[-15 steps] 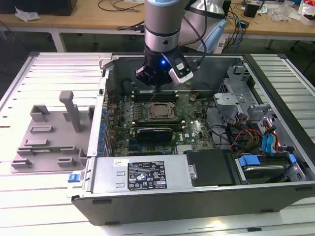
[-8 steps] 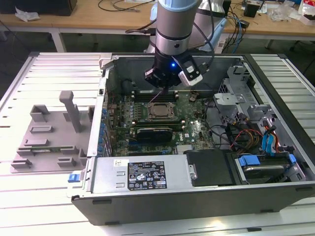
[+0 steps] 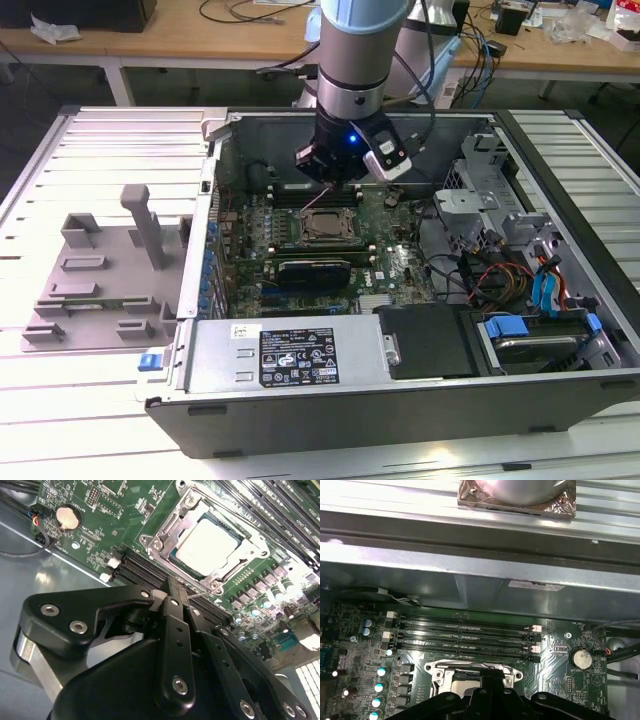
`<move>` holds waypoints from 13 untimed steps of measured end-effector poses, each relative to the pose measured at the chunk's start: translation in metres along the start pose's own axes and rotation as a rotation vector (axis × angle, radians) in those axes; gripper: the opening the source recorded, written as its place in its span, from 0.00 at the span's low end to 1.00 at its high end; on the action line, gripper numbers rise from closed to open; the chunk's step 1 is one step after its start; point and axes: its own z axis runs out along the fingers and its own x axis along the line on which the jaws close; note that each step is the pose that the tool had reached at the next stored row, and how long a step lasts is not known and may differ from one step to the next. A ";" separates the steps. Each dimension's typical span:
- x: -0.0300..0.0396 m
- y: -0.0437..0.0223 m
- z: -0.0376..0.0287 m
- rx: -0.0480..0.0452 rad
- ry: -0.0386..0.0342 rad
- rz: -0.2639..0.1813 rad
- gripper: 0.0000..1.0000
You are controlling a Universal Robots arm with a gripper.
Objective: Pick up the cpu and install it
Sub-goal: 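Install the first cpu locking lever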
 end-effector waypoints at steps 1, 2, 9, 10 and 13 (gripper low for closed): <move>0.0017 0.0002 -0.0002 0.0001 -0.0024 0.000 0.11; 0.0066 0.0007 -0.0003 0.0007 -0.0077 -0.001 0.11; 0.0215 0.0035 -0.0057 0.0028 -0.0296 -0.006 0.11; 0.0217 0.0039 -0.0075 0.0030 -0.0310 -0.006 0.11; 0.0229 0.0056 -0.0155 0.0037 -0.0391 -0.008 0.11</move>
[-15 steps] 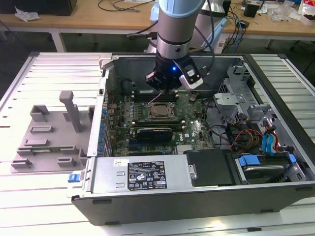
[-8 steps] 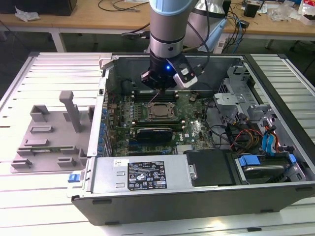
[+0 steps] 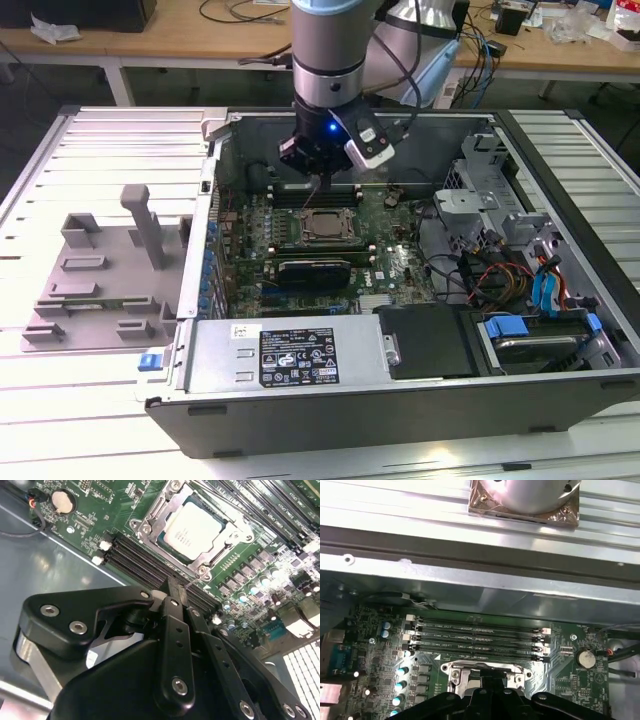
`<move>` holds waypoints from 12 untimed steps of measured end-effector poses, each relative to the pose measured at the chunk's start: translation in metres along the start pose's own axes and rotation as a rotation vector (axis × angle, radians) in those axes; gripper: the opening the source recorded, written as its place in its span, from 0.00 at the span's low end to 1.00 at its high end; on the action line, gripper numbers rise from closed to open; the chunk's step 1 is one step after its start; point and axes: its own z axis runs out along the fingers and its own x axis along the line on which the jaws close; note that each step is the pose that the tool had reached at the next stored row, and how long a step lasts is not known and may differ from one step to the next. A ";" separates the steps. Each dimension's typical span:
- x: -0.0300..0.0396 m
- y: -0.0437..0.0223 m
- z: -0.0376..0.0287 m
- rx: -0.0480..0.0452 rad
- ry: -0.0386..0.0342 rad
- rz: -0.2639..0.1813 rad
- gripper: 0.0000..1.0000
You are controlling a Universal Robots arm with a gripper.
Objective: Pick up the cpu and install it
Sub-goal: 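Install the first cpu locking lever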
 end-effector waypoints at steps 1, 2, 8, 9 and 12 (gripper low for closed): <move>-0.0001 0.0006 -0.0028 0.0001 -0.0016 0.000 0.11; -0.0001 0.0009 -0.0048 0.0002 -0.0025 -0.001 0.11; 0.0025 -0.0001 0.0028 0.0017 -0.0185 -0.004 0.11; 0.0029 -0.0008 0.0077 0.0015 -0.0186 -0.004 0.11; 0.0040 -0.0031 0.0210 0.0016 -0.0185 -0.005 0.11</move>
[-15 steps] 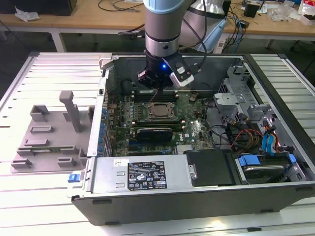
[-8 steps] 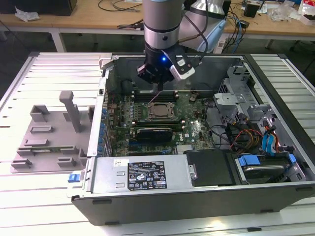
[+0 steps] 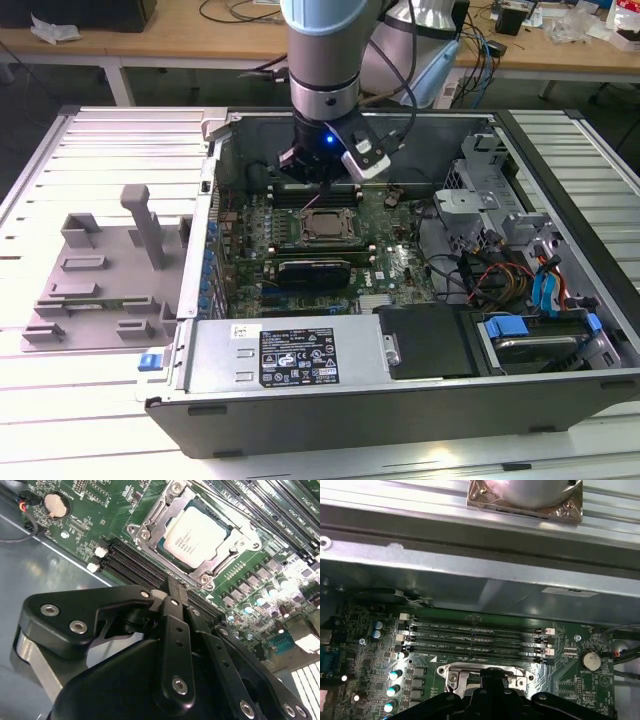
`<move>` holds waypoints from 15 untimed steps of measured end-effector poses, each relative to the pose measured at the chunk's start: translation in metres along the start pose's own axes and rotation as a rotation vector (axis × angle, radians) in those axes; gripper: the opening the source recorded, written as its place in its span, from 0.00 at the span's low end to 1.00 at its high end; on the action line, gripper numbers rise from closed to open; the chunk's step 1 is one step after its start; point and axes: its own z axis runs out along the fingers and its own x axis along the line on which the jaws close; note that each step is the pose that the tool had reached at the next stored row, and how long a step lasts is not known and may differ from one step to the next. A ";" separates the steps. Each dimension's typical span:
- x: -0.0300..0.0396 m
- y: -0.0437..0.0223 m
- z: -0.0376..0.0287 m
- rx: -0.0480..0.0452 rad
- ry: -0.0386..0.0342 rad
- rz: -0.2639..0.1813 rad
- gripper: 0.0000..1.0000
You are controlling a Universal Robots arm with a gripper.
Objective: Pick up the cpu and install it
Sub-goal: 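Install the first cpu locking lever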
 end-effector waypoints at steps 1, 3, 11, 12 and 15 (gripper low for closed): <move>0.0002 -0.0003 0.0016 0.0000 -0.0001 0.000 0.11; 0.0003 -0.0005 0.0031 0.0001 0.0000 0.000 0.11; 0.0001 0.0111 0.0143 0.0000 0.0000 0.000 0.11; 0.0002 0.0108 0.0161 -0.0001 -0.0001 0.000 0.11; 0.0014 0.0085 0.0279 0.0009 -0.0015 0.008 0.11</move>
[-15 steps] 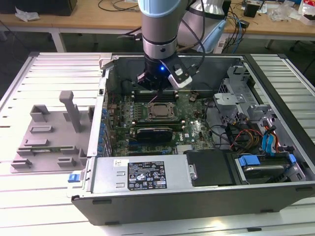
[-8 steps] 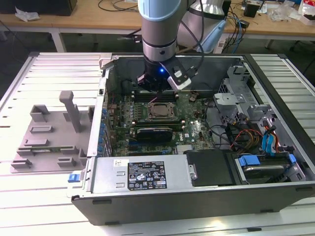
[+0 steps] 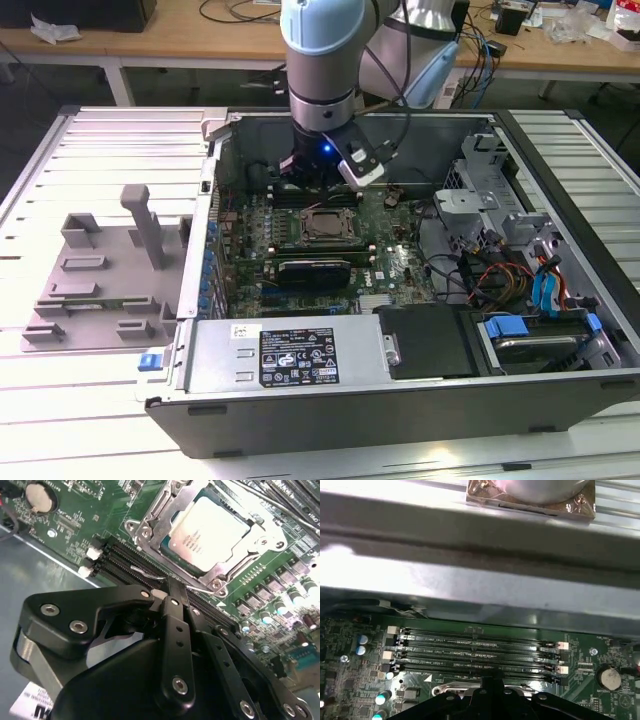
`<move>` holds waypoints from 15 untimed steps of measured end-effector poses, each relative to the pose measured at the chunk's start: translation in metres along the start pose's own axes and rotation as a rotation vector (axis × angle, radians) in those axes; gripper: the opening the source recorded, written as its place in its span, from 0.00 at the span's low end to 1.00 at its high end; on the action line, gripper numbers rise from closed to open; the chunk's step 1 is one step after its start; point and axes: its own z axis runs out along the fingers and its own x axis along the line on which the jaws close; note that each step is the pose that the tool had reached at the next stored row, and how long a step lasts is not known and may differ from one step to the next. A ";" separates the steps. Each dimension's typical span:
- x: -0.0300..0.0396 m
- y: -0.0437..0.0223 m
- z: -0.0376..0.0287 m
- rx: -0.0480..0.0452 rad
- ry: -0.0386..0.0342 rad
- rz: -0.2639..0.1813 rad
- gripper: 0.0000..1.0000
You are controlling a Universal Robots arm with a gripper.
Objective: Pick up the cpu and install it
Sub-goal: 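Install the first cpu locking lever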
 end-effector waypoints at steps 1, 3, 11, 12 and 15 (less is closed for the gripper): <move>0.0000 -0.0005 0.0028 0.0014 -0.0029 0.015 0.11; 0.0003 -0.0013 0.0067 0.0059 -0.0110 0.058 0.11; -0.0078 -0.0017 0.0093 0.0130 -0.0247 0.129 0.11; -0.0079 -0.0015 0.0093 0.0149 -0.0282 0.147 0.11; -0.0081 0.0012 0.0098 0.0186 -0.0345 0.181 0.11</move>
